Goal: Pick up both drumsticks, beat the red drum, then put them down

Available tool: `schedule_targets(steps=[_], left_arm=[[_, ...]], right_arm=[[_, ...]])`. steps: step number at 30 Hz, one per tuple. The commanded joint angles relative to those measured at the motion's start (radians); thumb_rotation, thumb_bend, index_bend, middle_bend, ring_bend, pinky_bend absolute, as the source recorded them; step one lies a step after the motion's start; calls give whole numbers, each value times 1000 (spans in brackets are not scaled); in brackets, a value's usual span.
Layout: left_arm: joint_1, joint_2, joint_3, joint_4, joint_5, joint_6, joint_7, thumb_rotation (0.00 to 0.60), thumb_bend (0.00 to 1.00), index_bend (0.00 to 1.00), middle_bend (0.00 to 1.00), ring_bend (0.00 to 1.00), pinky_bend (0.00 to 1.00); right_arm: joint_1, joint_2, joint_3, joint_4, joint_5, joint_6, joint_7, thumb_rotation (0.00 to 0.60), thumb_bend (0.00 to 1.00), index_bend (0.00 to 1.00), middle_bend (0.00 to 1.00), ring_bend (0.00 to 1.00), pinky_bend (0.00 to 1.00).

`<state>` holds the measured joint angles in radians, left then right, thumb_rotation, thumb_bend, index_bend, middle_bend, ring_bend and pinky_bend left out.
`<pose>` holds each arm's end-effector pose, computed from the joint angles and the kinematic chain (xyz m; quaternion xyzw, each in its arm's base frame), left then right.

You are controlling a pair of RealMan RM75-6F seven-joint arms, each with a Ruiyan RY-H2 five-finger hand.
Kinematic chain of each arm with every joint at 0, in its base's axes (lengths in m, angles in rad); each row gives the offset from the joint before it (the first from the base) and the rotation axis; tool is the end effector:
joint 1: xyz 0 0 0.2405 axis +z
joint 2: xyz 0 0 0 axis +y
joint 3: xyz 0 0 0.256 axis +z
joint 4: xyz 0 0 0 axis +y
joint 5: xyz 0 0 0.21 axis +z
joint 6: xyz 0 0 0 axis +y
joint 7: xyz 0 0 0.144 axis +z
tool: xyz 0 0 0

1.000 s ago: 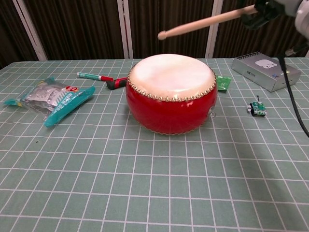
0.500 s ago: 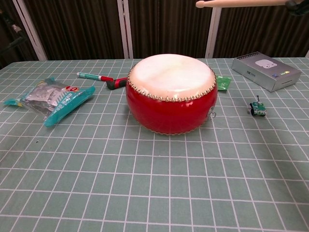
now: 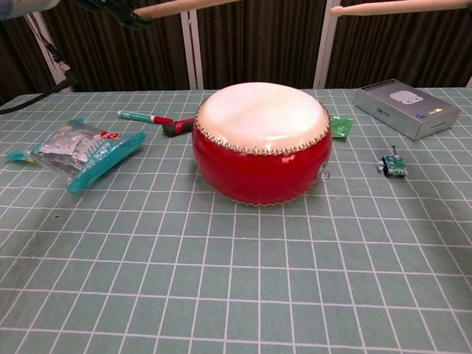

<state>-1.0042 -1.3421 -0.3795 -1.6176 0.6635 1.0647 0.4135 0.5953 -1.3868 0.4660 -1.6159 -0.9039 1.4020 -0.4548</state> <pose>-0.0578 0.4212 0.0890 -0.6334 -0.3997 -0.4600 0.4769 -0.1800 -0.3713 0.1418 0.4753 -0.3657 0.4705 0.6473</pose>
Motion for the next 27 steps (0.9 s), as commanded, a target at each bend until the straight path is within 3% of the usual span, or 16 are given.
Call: schedule_targets(steps=[1, 6, 9, 10, 13, 16, 22, 27], left_arm=[[-66, -54, 51, 77, -103, -53, 142, 600, 509, 779, 1000, 1000, 1000], [-180, -69, 151, 122, -383, -128, 442, 600, 509, 781, 1000, 1000, 1000], [-309, -74, 215, 129, -706, -123, 714, 600, 509, 782, 1000, 1000, 1000], [-350, -78, 218, 134, -816, -106, 787, 600, 509, 782, 1000, 1000, 1000], [-396, -87, 183, 153, -942, -76, 840, 600, 509, 781, 1000, 1000, 1000], [-375, -68, 109, 141, -919, -80, 739, 600, 509, 781, 1000, 1000, 1000], [-218, 13, -22, -18, -539, -24, 342, 600, 509, 781, 1000, 1000, 1000], [-107, 67, -36, -122, -318, 35, 163, 600, 509, 781, 1000, 1000, 1000]], right_arm=[[-6, 6, -5, 20, 1, -8, 10, 600, 610, 948, 1000, 1000, 1000], [-14, 5, -14, 38, 7, -17, 24, 600, 609, 948, 1000, 1000, 1000], [-21, 9, -19, 47, 9, -21, 33, 600, 610, 948, 1000, 1000, 1000], [-23, 11, -19, 48, 10, -23, 37, 600, 609, 948, 1000, 1000, 1000], [-31, 20, -22, 42, 5, -18, 44, 600, 609, 948, 1000, 1000, 1000], [-37, 29, -22, 32, 2, -13, 46, 600, 610, 948, 1000, 1000, 1000], [-49, 43, -34, -8, -25, 13, 38, 600, 610, 948, 1000, 1000, 1000], [-55, 50, -39, -41, -49, 35, 33, 600, 610, 948, 1000, 1000, 1000]])
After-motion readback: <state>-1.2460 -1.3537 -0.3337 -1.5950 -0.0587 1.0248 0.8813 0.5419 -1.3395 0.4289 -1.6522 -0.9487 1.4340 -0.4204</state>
